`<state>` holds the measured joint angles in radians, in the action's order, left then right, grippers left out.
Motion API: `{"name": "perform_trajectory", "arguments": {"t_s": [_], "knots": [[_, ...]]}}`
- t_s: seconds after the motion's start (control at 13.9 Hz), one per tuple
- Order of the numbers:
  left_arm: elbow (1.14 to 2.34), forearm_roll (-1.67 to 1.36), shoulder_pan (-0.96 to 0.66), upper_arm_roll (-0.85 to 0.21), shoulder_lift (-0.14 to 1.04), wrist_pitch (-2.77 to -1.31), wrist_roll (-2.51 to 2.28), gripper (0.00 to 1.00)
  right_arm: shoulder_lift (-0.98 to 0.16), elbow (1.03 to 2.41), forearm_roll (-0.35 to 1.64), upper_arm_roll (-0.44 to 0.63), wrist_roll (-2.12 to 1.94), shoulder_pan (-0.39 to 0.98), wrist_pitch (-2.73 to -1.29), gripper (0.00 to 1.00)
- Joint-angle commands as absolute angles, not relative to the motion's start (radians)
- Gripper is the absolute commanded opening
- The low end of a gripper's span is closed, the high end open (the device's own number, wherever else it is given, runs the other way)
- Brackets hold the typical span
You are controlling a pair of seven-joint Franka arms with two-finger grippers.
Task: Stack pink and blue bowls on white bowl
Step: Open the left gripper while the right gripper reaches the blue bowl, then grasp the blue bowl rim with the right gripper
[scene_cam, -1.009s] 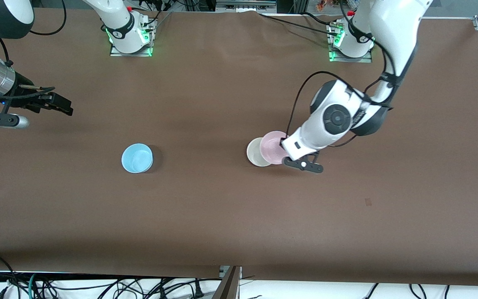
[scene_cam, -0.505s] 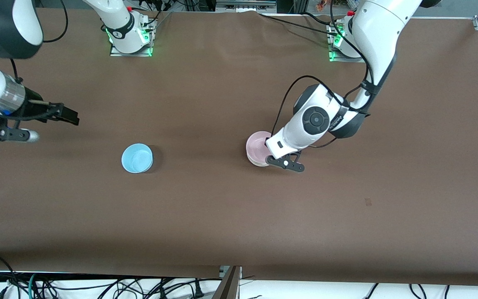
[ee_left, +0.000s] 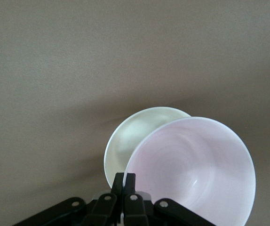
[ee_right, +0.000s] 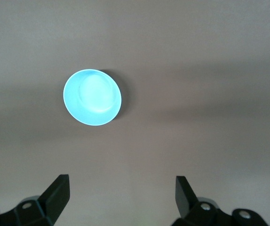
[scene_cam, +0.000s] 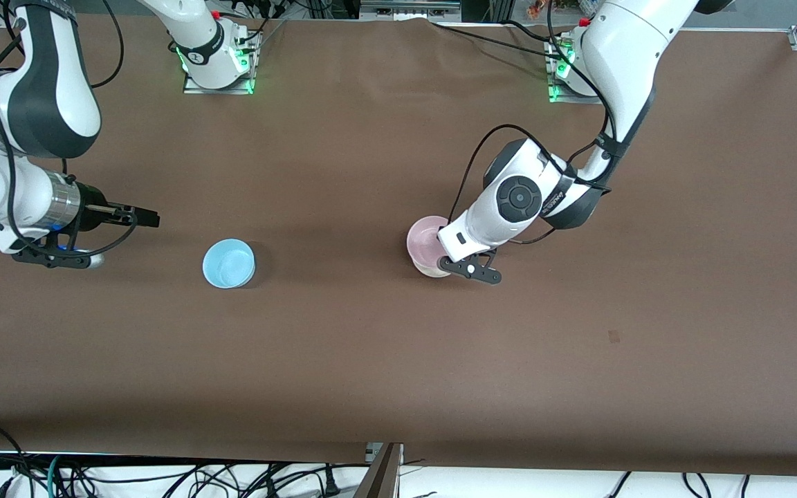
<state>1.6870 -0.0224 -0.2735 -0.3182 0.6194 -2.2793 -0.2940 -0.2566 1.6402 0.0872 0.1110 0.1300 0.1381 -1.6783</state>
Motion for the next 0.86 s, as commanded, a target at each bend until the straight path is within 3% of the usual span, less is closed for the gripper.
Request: {"name": "perform_trajectory", "arguments": {"t_s": [0.0, 0.79], "knots": [[1.671, -0.040, -0.278, -0.308, 0.623, -2.278, -0.287, 0.00, -0.264, 1.620, 0.104, 0.106, 0.082, 0.133, -1.674, 0.99], [1.667, -0.034, -0.276, -0.299, 0.643, -2.293, -0.287, 0.00, -0.538, 1.652, 0.084, 0.103, 0.037, 0.192, -2.034, 0.99]]}}
